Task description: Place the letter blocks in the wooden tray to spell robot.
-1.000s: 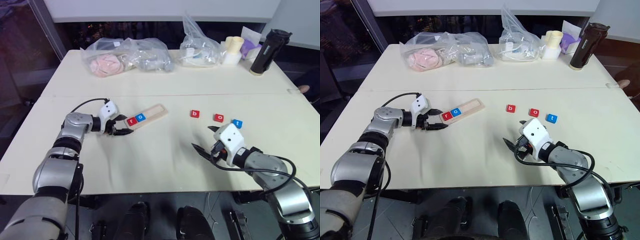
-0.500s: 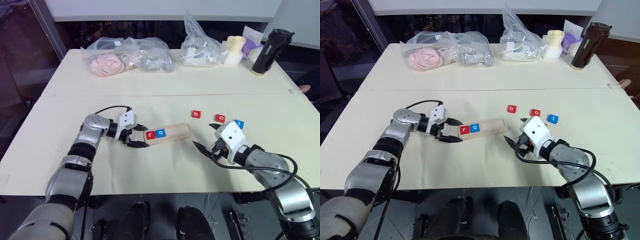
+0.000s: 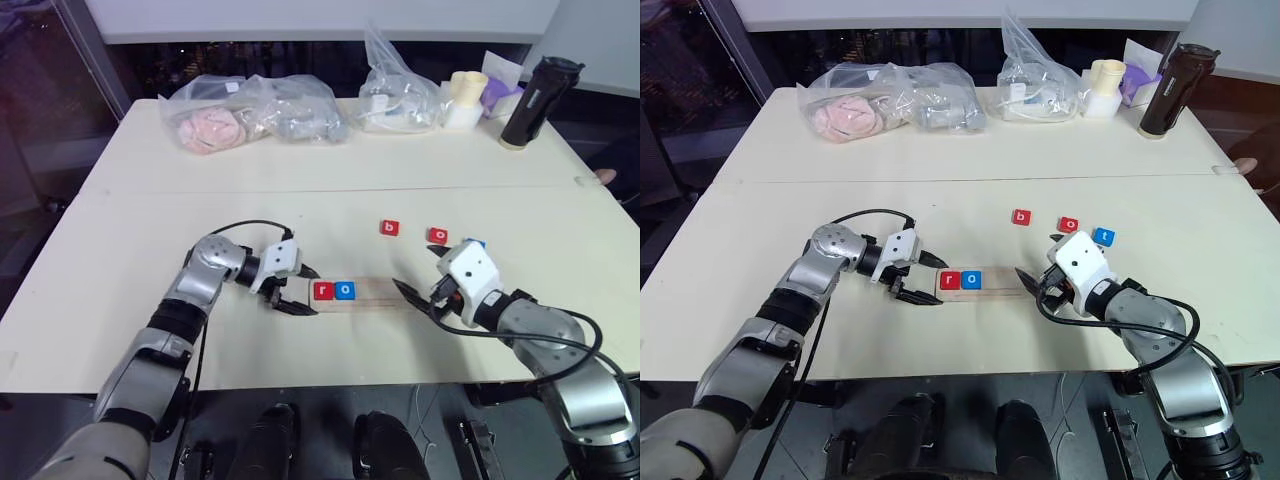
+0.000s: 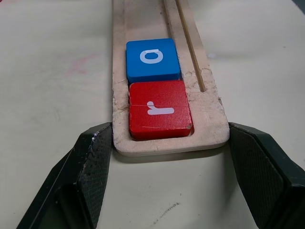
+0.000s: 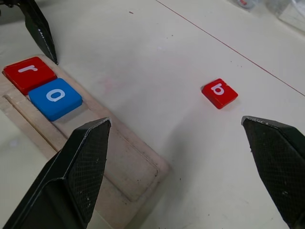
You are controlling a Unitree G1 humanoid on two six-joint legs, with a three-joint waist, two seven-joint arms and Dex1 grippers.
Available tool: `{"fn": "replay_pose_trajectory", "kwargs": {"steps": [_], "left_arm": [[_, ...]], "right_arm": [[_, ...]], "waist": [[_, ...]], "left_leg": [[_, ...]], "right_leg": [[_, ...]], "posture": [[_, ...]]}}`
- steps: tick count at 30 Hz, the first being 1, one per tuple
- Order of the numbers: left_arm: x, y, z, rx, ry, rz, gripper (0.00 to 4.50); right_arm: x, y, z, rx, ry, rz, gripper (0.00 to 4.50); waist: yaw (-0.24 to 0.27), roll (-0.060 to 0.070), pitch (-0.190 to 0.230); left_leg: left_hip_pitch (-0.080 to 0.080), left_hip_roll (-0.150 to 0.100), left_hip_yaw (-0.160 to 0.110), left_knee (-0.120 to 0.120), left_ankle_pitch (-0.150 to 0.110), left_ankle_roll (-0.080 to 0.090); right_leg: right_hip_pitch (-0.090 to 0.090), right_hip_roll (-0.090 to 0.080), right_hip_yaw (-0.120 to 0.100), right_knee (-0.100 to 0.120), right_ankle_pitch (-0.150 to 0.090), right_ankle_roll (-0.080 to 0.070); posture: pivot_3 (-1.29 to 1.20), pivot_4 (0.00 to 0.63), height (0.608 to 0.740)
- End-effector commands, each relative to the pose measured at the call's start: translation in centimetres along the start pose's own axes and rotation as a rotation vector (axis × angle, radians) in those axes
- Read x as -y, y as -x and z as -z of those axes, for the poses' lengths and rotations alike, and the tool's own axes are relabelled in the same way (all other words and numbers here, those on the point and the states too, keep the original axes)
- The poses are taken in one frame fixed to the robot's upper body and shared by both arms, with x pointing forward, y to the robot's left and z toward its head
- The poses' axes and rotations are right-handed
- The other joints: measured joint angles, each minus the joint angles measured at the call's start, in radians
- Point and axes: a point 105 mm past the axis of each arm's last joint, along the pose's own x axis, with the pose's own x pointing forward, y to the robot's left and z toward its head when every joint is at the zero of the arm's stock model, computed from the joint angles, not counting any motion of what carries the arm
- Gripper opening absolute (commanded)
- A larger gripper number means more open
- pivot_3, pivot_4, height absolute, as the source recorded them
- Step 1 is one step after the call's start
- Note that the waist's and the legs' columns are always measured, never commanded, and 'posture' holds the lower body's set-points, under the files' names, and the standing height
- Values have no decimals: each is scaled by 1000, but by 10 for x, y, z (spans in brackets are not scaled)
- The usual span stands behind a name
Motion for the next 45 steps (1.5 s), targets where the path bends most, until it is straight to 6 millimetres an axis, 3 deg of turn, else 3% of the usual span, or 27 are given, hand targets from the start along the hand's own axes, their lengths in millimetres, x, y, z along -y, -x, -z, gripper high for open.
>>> {"fn": "replay_pose_trajectory", "kwargs": {"steps": [1, 18, 20, 21, 27, 33, 37, 45], "left_arm": [[8, -5, 10, -45, 10, -1, 3138], [18, -7, 13, -54, 20, 7, 3138], [17, -7, 14, -55, 16, 4, 4198], [16, -7, 14, -54, 16, -2, 4475], [11, -3, 15, -49, 28, -46, 4475], [10, 16, 23, -62, 50, -94, 4475], [9, 38, 25, -46, 92, -167, 4475], [28, 77, 9, 40, 135, -223, 4475]], "right_arm": [[3, 3, -10, 38, 33, 21, 4500], [4, -5, -15, 50, 46, 0, 4500], [4, -5, -15, 50, 44, -2, 4500], [4, -5, -15, 50, 41, 0, 4500], [4, -9, -16, 56, 7, 12, 4500], [13, -31, -19, 46, -40, 75, 4500], [28, -56, -11, -21, -119, 198, 4500], [28, -100, -17, -69, -330, 270, 4500]], "waist": [[0, 0, 0], [0, 1, 0], [0, 1, 0], [0, 1, 0], [1, 1, 0], [-5, 1, -1], [-22, 1, -1], [-28, 3, 0]], "left_leg": [[0, 0, 0, 0, 0, 0], [0, 1, 0, 0, 0, 0], [0, 1, 0, 0, 0, 0], [0, 1, 0, 0, 0, 0], [0, 1, 0, 0, 0, 0], [1, 2, 0, 0, 0, 0], [1, 3, 0, -1, 0, 0], [1, 4, 0, -4, 0, -1]], "right_leg": [[0, 0, 0, 0, 0, 0], [0, 0, 0, 0, 0, 0], [0, 0, 0, 0, 0, 0], [0, 0, 0, 0, 0, 0], [0, 0, 0, 0, 0, 0], [0, 1, 1, 0, 0, -1], [-2, 2, 1, 1, 1, -2], [-6, 4, 4, 3, 2, -4]], "posture": [[0, 150, 725], [0, 150, 725], [0, 150, 725], [0, 150, 725], [0, 150, 725], [0, 150, 725], [0, 150, 725], [0, 150, 725]]}}
